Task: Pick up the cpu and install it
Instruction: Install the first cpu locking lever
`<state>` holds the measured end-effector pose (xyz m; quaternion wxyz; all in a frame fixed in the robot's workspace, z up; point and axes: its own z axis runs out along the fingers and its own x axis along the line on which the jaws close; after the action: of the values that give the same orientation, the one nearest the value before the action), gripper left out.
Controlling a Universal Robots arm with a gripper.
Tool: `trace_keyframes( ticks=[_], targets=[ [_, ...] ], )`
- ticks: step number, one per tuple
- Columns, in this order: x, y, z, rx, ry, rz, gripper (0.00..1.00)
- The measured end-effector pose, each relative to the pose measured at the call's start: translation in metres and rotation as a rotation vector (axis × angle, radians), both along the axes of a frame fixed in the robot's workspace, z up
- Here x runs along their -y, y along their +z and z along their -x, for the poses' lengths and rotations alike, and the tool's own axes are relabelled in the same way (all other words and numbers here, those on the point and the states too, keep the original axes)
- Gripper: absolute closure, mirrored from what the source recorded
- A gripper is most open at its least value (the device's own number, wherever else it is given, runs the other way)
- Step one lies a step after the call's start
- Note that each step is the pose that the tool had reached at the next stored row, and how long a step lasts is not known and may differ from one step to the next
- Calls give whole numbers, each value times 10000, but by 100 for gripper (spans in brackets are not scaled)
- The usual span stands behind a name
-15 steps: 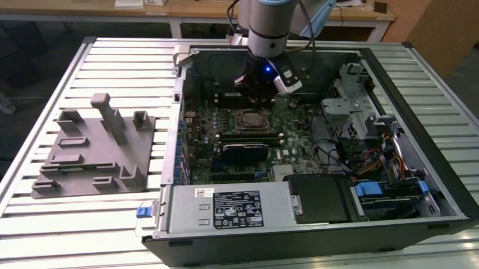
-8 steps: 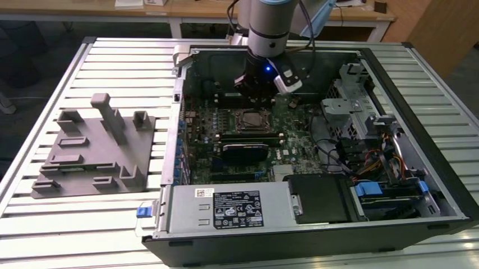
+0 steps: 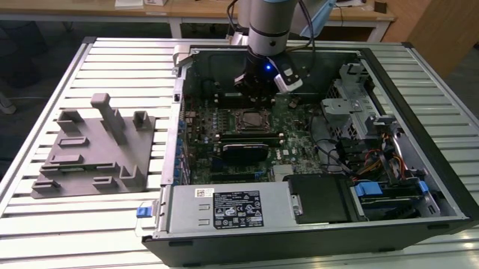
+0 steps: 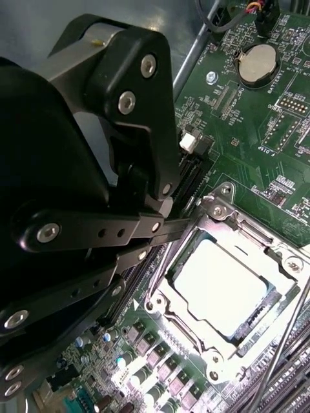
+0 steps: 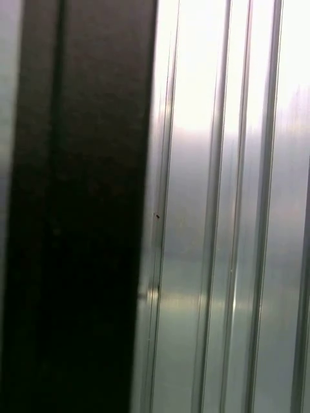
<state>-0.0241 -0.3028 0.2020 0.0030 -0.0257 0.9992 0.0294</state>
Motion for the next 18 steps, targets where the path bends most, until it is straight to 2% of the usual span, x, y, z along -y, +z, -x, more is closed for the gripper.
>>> trace_keyframes(
  ticks=[2,6,10,14,18],
  targets=[
    [0,0,0,1,1,35,89],
    [0,-15,0,-1,0,215,89],
    [2,-42,0,-8,1,311,89],
    [-1,-68,-2,2,-1,298,89],
    [0,-61,-2,0,1,306,89]
  ],
)
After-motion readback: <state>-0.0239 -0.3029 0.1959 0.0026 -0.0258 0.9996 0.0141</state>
